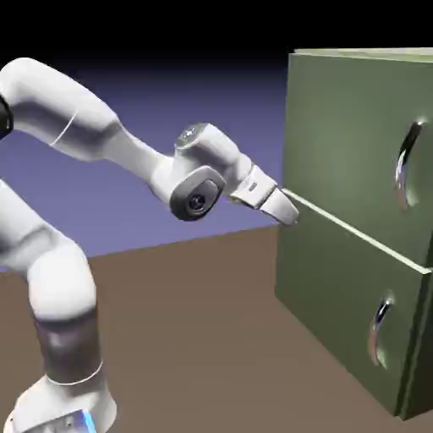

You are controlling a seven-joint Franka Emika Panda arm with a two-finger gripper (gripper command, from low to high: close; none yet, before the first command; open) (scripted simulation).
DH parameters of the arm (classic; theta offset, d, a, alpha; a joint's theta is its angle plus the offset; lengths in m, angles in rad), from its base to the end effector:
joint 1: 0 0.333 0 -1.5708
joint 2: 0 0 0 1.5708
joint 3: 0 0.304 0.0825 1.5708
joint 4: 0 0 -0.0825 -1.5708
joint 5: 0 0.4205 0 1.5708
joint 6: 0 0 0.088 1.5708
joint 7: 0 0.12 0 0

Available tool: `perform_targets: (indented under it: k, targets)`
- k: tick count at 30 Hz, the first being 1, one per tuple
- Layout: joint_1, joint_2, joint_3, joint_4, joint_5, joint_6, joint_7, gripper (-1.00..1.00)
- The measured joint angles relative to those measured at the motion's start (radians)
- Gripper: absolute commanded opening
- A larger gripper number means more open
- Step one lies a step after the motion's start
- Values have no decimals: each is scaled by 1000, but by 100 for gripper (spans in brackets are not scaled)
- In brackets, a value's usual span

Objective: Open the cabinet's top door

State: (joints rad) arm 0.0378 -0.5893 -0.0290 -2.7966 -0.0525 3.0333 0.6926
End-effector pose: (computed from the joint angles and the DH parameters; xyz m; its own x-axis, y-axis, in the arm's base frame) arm 0.4346 0.0083 0.4312 0.5493 -0.5995 0.5821 -0.3975 -0.8002 -0.4491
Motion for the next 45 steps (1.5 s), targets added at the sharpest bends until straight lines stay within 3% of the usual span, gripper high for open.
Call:
perform_targets:
  k: [45]
  targets:
    - [963,-719,-1083,500,-1957,-140,-1805,0]
